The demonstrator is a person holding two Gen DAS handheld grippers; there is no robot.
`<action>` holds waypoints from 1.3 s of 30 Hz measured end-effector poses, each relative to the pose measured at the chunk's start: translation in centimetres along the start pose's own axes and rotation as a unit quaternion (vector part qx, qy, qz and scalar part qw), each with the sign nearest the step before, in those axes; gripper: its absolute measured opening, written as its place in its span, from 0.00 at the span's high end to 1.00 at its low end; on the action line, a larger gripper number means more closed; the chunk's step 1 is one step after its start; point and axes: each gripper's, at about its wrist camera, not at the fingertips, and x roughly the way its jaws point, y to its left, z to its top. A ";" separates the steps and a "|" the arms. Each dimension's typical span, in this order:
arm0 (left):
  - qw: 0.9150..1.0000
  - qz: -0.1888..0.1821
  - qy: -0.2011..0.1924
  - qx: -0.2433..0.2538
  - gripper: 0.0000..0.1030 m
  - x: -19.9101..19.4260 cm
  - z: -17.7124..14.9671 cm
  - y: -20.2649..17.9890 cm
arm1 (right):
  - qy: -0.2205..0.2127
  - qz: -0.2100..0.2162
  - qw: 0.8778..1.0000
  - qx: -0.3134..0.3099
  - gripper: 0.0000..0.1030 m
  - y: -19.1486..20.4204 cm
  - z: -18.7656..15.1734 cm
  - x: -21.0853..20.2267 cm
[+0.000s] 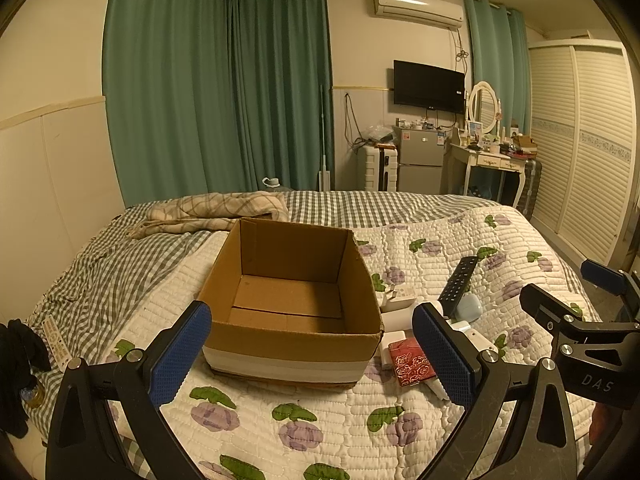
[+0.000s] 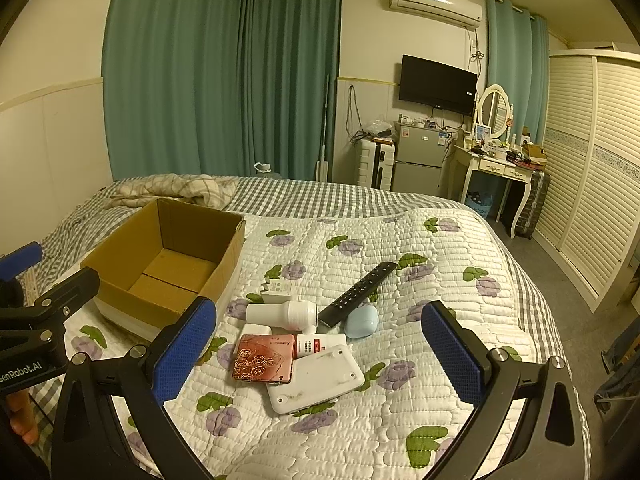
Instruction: Organize rigid objects
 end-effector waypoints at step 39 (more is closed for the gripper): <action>1.000 0.002 0.001 -0.003 0.00 -0.2 0.3 0.0 | 0.003 0.000 1.000 -0.001 0.00 0.1 0.1 0.1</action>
